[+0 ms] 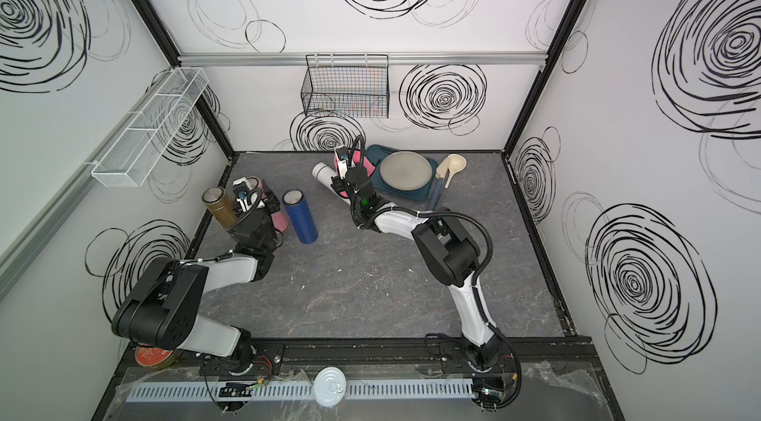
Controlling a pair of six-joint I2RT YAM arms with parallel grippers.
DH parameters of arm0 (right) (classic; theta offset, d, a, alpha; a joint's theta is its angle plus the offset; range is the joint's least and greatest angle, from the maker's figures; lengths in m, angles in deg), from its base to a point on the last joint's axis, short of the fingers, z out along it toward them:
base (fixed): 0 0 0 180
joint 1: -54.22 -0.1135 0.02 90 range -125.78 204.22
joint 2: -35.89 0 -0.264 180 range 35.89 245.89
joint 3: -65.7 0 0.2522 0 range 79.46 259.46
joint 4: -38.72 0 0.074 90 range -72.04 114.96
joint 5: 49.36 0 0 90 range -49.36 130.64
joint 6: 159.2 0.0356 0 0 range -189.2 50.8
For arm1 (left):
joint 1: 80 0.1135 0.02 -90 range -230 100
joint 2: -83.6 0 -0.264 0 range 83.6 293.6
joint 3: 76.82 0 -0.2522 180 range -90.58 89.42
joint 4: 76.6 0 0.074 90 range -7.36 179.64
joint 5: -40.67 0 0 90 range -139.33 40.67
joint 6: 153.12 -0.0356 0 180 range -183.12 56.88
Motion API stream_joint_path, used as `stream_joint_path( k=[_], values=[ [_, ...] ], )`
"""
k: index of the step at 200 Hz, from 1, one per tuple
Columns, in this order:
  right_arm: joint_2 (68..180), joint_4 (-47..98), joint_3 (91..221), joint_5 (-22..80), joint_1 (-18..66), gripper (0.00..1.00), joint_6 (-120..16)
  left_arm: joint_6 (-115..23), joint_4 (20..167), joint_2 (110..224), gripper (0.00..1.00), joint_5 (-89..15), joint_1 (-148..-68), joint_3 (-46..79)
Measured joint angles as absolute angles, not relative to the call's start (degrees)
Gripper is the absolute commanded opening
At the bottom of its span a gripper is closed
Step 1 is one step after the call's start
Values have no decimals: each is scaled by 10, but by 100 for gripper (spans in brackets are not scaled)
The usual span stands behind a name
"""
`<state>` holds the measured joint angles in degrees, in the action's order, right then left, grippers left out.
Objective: Wipe the surface of the thermos
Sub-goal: Place the thermos at the center of the board.
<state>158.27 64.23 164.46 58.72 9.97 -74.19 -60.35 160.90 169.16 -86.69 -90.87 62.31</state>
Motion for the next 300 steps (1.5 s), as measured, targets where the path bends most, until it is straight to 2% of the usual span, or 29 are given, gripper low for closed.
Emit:
stream_joint_path(
  k=[54, 78, 110, 145, 190, 210, 224, 246, 273, 300],
  values=[
    [1578, 637, 1606, 609, 77, 0, -770, -595, 1601, 1701, 0, -877, -903, 595],
    [1527, 630, 1528, 617, 69, 0, -757, -588, 1594, 1724, 0, -879, -899, 569],
    [1442, 616, 1485, 619, 72, 0, -726, -582, 1575, 1767, 0, -883, -899, 531],
    [1333, 650, 1404, 621, 75, 0, -688, -578, 1564, 1814, 0, -889, -899, 506],
    [1323, 682, 1322, 625, 75, 0, -664, -580, 1552, 1856, 0, -891, -904, 474],
    [1335, 685, 1305, 628, 75, 0, -659, -582, 1545, 1863, 25, -896, -907, 460],
    [1340, 690, 1298, 630, 75, 0, -654, -581, 1537, 1864, 48, -899, -909, 455],
    [1341, 705, 1288, 632, 75, 0, -647, -580, 1535, 1864, 77, -898, -910, 455],
    [1348, 721, 1287, 634, 75, 0, -642, -573, 1519, 1854, 91, -889, -912, 455],
    [1360, 736, 1277, 634, 73, 0, -638, -569, 1496, 1821, 93, -873, -915, 455]
  ],
)
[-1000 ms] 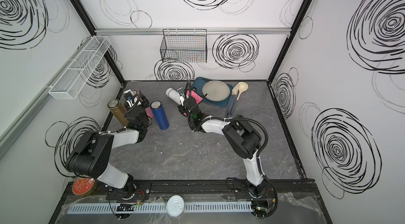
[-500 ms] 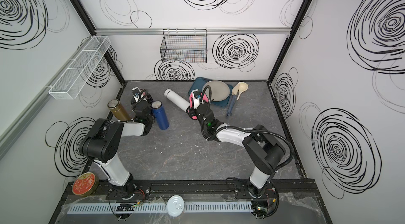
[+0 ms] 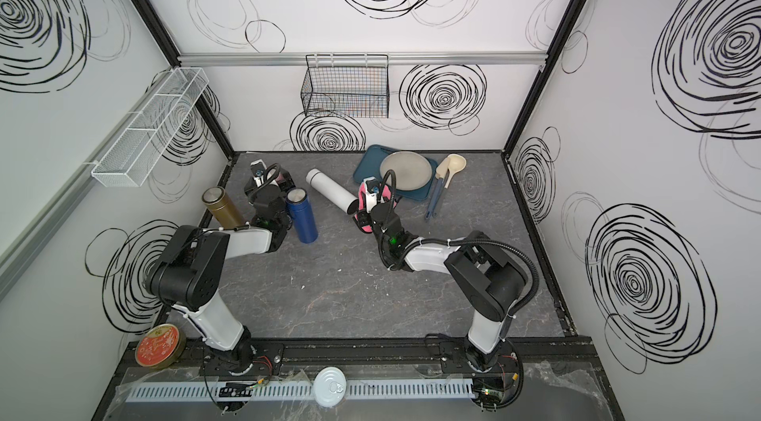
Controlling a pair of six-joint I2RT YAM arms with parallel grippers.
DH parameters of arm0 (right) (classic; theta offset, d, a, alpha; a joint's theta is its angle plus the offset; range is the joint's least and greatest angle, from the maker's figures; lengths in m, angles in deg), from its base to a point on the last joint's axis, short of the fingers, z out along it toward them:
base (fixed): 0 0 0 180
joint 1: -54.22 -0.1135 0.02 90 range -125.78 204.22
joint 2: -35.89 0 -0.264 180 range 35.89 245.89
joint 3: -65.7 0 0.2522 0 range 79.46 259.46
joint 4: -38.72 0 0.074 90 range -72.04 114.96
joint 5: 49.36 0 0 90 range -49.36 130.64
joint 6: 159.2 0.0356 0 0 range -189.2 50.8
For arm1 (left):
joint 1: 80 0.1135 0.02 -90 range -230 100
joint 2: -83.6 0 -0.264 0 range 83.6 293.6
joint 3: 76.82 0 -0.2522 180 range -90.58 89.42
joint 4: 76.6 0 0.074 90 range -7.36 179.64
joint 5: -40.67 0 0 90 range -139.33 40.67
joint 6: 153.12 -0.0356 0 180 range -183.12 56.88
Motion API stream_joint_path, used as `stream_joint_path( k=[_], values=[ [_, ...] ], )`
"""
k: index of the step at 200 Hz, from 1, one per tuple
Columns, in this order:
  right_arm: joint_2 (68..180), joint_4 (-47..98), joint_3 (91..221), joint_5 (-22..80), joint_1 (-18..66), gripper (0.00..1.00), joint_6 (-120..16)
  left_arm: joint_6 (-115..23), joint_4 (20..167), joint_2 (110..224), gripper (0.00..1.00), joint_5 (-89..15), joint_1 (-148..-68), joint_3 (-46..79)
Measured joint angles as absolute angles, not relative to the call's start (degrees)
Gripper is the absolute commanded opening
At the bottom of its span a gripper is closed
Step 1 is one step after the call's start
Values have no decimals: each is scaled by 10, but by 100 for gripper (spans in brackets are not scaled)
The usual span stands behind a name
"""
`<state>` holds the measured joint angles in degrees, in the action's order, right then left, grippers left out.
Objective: Wipe the surface of the thermos
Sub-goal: Place the thermos at the center of the board.
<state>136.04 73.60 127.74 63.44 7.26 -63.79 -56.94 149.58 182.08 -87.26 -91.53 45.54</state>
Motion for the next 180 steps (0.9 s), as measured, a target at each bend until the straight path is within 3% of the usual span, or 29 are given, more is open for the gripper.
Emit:
stream_joint_path(
  k=[78, 129, 180],
  values=[
    [1363, 757, 1257, 638, 66, 0, -627, -563, 1459, 1713, 100, -824, -915, 467],
    [1384, 767, 1257, 637, 64, 0, -613, -553, 1435, 1634, 99, -790, -915, 486],
    [1415, 812, 1257, 670, 54, 0, -595, -540, 1416, 1478, 99, -694, -928, 585]
  ],
)
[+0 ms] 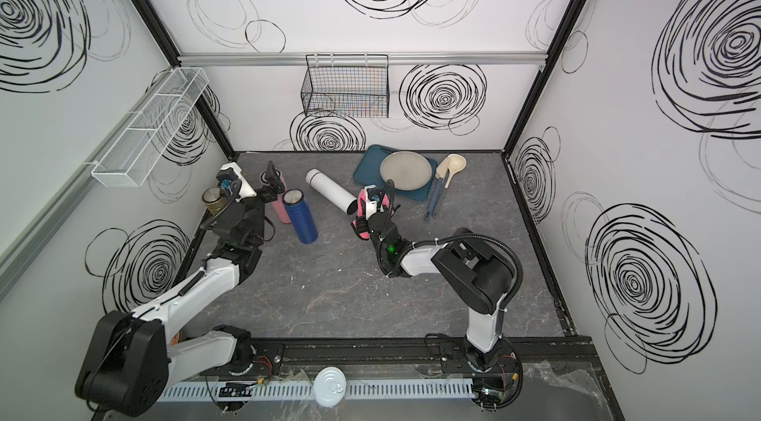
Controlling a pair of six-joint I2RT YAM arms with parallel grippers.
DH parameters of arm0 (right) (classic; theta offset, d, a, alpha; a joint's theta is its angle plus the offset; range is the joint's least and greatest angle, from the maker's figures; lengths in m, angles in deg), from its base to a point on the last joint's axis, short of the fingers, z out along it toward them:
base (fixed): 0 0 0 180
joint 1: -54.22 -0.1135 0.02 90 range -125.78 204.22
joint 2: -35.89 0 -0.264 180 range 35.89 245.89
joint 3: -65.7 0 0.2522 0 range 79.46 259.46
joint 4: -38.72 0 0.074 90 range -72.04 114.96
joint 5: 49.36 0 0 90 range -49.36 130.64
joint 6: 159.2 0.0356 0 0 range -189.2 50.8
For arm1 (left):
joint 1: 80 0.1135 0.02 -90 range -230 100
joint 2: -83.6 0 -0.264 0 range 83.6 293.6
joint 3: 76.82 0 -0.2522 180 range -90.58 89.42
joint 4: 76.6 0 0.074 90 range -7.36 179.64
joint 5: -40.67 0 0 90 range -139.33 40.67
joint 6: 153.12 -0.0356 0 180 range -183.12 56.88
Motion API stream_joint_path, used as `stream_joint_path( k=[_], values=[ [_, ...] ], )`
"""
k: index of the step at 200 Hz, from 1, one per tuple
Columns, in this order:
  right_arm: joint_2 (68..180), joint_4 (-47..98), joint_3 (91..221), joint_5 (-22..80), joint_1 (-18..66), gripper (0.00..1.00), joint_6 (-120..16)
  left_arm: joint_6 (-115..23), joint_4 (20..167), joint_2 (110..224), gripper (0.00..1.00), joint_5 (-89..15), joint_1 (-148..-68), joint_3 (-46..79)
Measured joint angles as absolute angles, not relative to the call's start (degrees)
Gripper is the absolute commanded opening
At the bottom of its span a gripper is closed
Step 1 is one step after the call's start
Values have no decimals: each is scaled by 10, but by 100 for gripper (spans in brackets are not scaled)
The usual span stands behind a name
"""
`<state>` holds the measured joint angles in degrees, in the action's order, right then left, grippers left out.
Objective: Wipe the surface of the thermos
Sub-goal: Place the thermos at the center of the board, then pick up the thermos from the center of the board.
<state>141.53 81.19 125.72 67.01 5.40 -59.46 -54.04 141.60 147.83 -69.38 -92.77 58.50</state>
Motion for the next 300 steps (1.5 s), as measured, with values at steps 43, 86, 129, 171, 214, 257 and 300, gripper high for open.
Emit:
stream_joint_path(
  k=[43, 86, 129, 171, 214, 257, 300],
  values=[
    [1481, 826, 1283, 708, 37, 0, -590, -547, 1406, 1411, 99, -627, -983, 666],
    [1527, 829, 1327, 736, 18, 0, -598, -548, 1396, 1392, 99, -602, -1006, 704],
    [1554, 827, 1360, 768, 1, 0, -618, -548, 1399, 1391, 99, -599, -1009, 723],
    [1571, 812, 1404, 778, -16, 0, -673, -548, 1399, 1383, 99, -598, -1009, 730],
    [1587, 745, 1456, 706, -26, 0, -768, -547, 1410, 1379, 99, -598, -1009, 735],
    [1601, 703, 1480, 661, -30, 0, -816, -546, 1412, 1380, 99, -596, -1004, 741],
    [1611, 673, 1501, 639, -24, 0, -828, -545, 1411, 1371, 99, -592, -1001, 742]
  ],
)
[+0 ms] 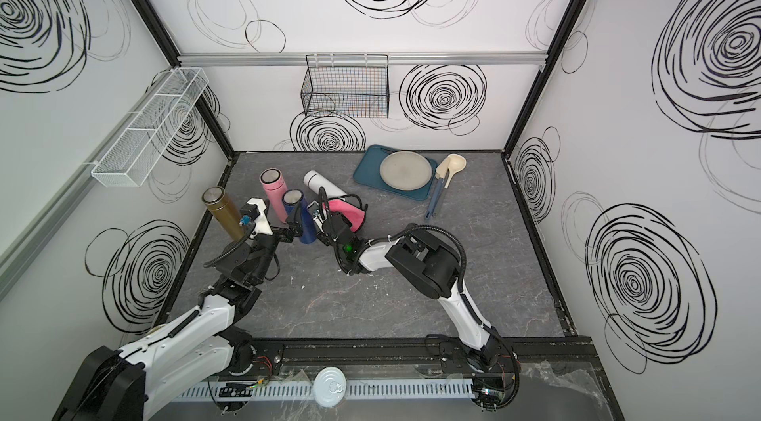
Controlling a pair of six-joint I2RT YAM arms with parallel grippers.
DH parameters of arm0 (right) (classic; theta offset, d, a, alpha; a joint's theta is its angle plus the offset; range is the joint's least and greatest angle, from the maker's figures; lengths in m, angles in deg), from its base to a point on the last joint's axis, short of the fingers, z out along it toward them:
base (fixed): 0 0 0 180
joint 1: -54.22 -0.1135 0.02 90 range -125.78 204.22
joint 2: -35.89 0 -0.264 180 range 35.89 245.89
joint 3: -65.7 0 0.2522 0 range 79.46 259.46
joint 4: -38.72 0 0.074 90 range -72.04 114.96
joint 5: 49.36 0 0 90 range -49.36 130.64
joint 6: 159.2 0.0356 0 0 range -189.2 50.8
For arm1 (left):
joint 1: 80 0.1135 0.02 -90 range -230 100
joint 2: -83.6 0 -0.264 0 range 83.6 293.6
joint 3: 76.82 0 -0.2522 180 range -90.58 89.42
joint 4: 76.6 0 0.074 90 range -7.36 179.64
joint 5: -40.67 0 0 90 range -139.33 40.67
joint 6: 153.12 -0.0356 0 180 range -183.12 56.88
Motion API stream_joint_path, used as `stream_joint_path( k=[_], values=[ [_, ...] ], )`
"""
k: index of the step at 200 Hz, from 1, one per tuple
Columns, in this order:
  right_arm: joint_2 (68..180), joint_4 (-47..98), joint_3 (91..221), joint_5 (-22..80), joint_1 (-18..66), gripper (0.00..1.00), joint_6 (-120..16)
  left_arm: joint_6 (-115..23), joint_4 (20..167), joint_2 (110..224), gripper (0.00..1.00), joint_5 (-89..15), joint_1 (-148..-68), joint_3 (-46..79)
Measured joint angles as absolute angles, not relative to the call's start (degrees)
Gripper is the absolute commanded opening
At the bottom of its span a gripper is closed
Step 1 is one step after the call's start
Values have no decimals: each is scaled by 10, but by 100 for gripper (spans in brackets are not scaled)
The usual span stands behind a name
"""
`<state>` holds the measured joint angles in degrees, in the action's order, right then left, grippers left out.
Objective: Wipe the surface of the thermos
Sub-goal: Pick up the thermos from the center of the board.
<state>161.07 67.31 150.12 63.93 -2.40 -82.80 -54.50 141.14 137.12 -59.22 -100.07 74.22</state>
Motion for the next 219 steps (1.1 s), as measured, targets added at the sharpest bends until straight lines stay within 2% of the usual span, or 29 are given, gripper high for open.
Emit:
stream_joint_path(
  k=[54, 132, 219],
  values=[
    [1584, 693, 1439, 596, -12, 0, -816, -545, 1415, 1371, 99, -589, -1001, 750],
    [1375, 725, 1337, 568, 60, 0, -730, -548, 1499, 1465, 99, -569, -1004, 774],
    [1323, 710, 1290, 554, 81, 0, -672, -583, 1576, 1623, 100, -601, -1001, 711]
  ],
)
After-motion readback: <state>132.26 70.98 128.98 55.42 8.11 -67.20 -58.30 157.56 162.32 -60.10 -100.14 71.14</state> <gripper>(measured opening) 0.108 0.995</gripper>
